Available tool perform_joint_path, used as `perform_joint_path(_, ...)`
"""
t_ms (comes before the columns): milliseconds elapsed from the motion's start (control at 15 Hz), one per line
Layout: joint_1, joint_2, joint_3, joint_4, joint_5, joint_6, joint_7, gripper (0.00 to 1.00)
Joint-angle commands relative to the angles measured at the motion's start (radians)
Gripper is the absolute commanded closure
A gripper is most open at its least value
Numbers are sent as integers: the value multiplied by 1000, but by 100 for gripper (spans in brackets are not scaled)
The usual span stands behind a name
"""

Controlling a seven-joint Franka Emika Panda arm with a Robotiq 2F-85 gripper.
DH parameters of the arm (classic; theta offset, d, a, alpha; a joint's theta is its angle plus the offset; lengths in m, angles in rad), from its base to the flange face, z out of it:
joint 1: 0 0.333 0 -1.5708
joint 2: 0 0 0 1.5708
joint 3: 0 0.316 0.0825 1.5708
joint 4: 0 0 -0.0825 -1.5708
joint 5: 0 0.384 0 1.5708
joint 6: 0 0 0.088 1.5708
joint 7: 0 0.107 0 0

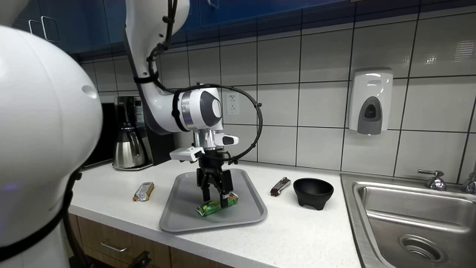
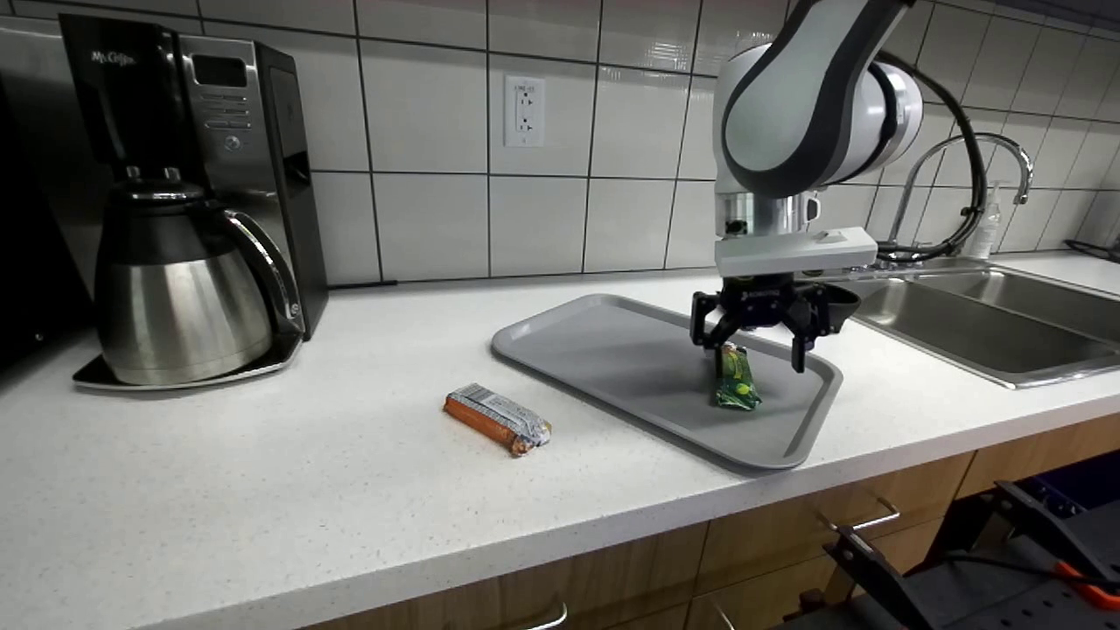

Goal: Remove the items from the grey tray and put them on the counter

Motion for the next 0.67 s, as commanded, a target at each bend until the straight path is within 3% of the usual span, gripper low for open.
perform_joint_path(0,-20,31,21,24,32,-14,-4,0)
perform_joint_path(467,-17,71,14,65,55,-15,-10,0)
perform_joint_path(533,-17,74,14,69,58,-14,-14,25)
perform_joint_path(600,-18,76,15,72,63,-11,-18,28)
